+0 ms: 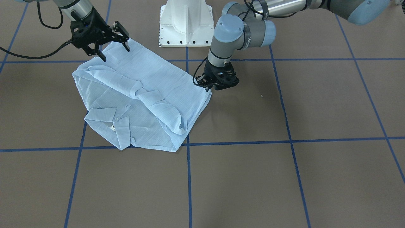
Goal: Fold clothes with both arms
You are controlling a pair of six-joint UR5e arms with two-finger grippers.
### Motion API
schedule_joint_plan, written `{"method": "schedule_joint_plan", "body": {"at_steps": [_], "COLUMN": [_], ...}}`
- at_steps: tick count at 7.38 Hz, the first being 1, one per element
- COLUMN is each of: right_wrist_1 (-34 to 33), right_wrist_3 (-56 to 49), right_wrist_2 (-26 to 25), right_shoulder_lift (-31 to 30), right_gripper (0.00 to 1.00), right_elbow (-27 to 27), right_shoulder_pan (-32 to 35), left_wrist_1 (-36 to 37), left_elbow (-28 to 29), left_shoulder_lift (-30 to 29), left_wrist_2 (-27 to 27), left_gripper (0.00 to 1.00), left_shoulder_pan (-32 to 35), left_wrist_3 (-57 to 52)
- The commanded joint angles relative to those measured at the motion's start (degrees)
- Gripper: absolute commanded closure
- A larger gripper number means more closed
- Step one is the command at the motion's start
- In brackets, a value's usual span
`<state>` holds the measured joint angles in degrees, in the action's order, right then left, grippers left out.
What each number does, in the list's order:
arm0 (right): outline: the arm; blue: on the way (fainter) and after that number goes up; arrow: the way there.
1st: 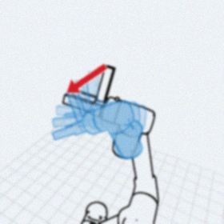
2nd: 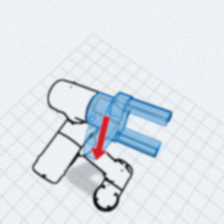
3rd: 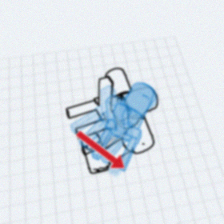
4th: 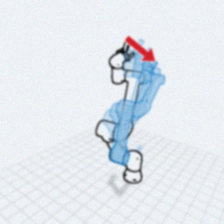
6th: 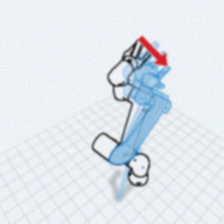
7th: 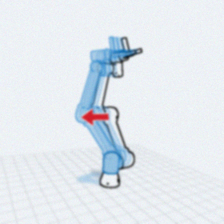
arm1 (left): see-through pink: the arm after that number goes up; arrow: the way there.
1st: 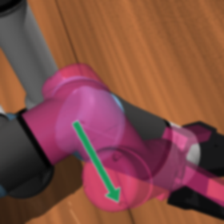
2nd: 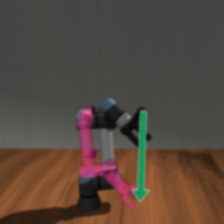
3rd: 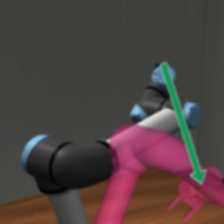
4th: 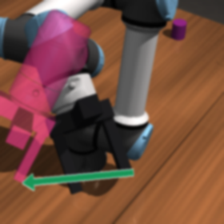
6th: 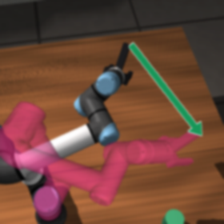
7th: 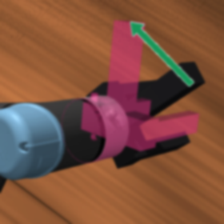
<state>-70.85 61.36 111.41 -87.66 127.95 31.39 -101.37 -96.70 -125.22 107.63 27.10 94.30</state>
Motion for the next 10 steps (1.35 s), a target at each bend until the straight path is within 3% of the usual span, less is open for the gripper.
{"method": "schedule_joint_plan", "body": {"at_steps": [1, 2, 5, 6, 7, 8, 10], "right_wrist_1": [0.2, 0.2, 0.2, 0.2, 0.2, 0.2, 0.2], "right_wrist_3": [0.0, -0.1, -0.5, -0.5, -0.5, -0.5, -0.4], "right_wrist_2": [0.0, -0.1, -0.1, -0.1, -0.2, -0.3, -0.2], "right_shoulder_lift": [0.0, 0.5, 1.8, 1.8, 1.8, 2.7, 4.6], "right_gripper": [0.00, 0.00, 0.00, 0.00, 0.00, 0.00, 0.00], "right_elbow": [-1.2, -2.0, -4.3, -4.5, -4.5, -4.9, -6.7], "right_shoulder_pan": [1.7, 2.5, 4.0, 4.3, 4.3, 4.4, 4.3], "left_wrist_1": [-0.1, -0.5, -1.7, -7.5, -17.9, -24.7, -32.0], "left_elbow": [-0.3, 2.1, 22.4, 28.9, 37.9, 43.0, 45.1], "left_shoulder_lift": [-0.3, -1.2, -14.7, -16.8, -18.7, -19.7, -19.7], "left_wrist_2": [0.3, 0.2, -0.1, -0.1, -0.4, -4.7, -6.6], "left_gripper": [1.00, 1.00, 1.00, 1.00, 1.00, 1.00, 1.00], "left_shoulder_pan": [5.7, 8.5, 15.5, 17.7, 19.1, 19.4, 19.2], "left_wrist_3": [0.9, 0.4, -5.3, -6.9, -7.2, -7.7, -8.2]}}
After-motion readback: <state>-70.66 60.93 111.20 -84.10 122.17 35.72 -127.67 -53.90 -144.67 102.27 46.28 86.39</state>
